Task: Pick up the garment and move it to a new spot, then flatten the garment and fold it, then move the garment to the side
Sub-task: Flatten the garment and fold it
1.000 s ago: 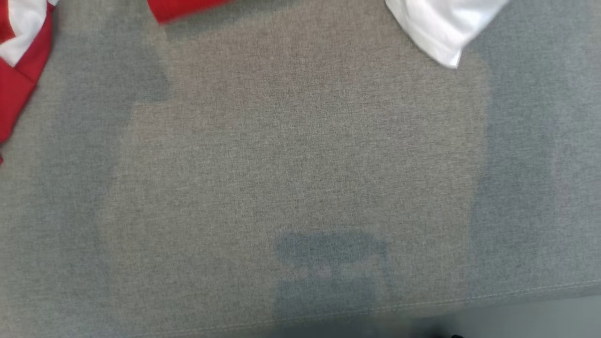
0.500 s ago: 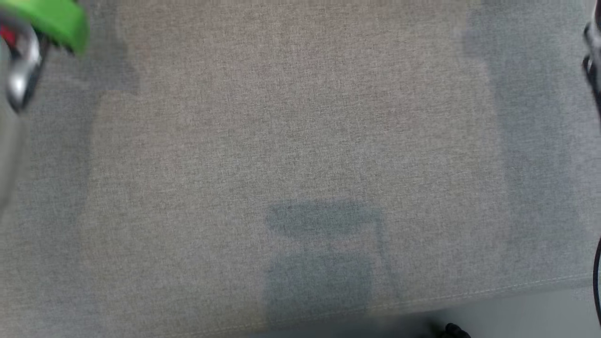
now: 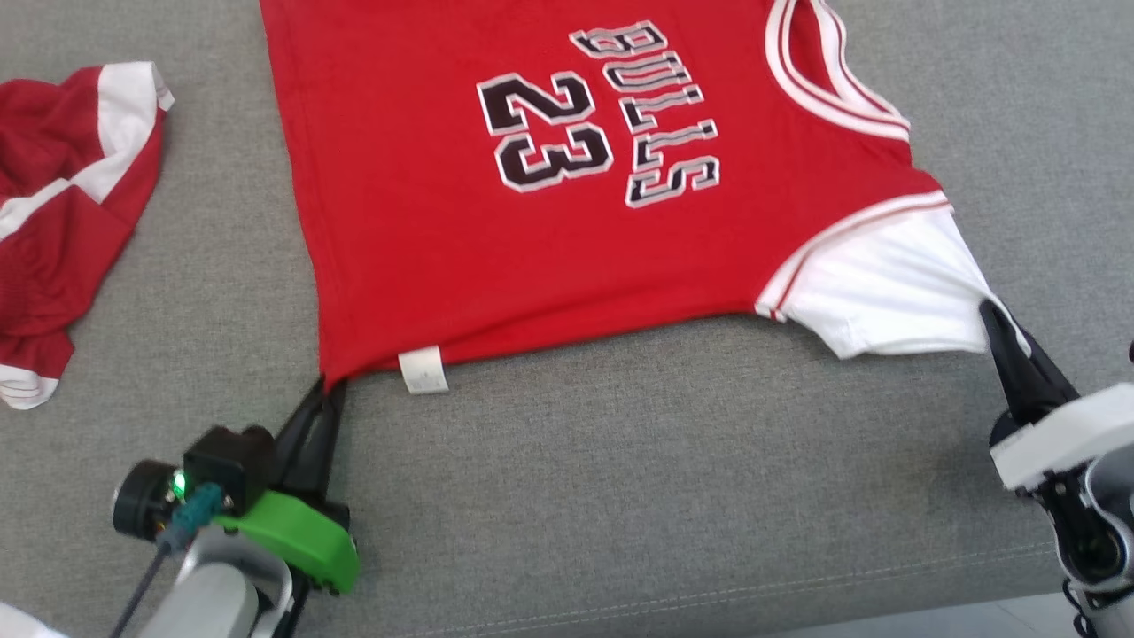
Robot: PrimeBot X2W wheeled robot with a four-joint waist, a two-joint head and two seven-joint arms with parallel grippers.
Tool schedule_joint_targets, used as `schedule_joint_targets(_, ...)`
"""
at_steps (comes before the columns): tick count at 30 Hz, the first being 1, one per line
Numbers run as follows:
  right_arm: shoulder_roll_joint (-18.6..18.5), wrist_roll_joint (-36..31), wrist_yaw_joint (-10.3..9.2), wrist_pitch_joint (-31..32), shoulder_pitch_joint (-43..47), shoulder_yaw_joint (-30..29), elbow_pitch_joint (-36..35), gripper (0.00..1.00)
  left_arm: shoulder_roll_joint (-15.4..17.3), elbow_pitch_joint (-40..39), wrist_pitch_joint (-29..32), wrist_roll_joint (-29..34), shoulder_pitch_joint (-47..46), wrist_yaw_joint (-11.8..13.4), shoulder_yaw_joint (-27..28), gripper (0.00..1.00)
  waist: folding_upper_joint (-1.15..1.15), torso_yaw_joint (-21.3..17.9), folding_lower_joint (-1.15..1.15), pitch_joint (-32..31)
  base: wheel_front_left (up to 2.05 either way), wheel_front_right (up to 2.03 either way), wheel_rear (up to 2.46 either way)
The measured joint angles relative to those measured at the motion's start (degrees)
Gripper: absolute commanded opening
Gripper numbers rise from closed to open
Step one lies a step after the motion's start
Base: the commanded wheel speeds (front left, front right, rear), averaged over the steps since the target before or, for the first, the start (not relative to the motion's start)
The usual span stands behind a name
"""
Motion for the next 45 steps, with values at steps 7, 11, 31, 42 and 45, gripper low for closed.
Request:
schedule_joint_targets(7, 0.75, 2.45, 0.00, 0.13, 14.19, -2.41, -1.90, 0.00, -2.55, -6.42, -0.07, 0.99, 15.36, 3.59, 2.34, 0.00, 0.00, 1.18, 0.00, -5.39, 0.00, 0.00, 0.00)
schedule_joint_targets(11, 0.66, 5.94, -0.01, 0.48, 21.55, -4.46, -3.75, 0.00, -4.56, -10.72, -0.07, -0.89, 24.83, 5.46, 2.22, 0.00, 0.00, 1.47, 0.00, -7.28, 0.00, 0.00, 0.00)
schedule_joint_targets(31, -2.32, 11.04, -0.05, 8.72, 13.58, -3.72, -17.02, 0.00, 3.07, -31.61, 23.08, -9.11, 22.05, 7.66, 4.81, 0.00, 0.00, 0.52, 0.00, -3.19, 0.00, 0.00, 0.00)
schedule_joint_targets(42, -0.54, 6.19, -0.05, 15.48, -1.70, -1.19, -6.88, 0.00, 5.35, -28.28, 34.95, -13.23, 13.56, 7.69, 5.44, 0.00, 0.00, 1.15, 0.00, -0.81, 0.00, 0.00, 0.00)
schedule_joint_targets(45, 0.22, 4.83, -0.07, 15.97, -5.07, -0.04, -3.47, 0.00, 4.72, -26.52, 35.24, -13.33, 12.26, 7.13, 4.98, 0.00, 0.00, 1.18, 0.00, -0.45, 0.00, 0.00, 0.00)
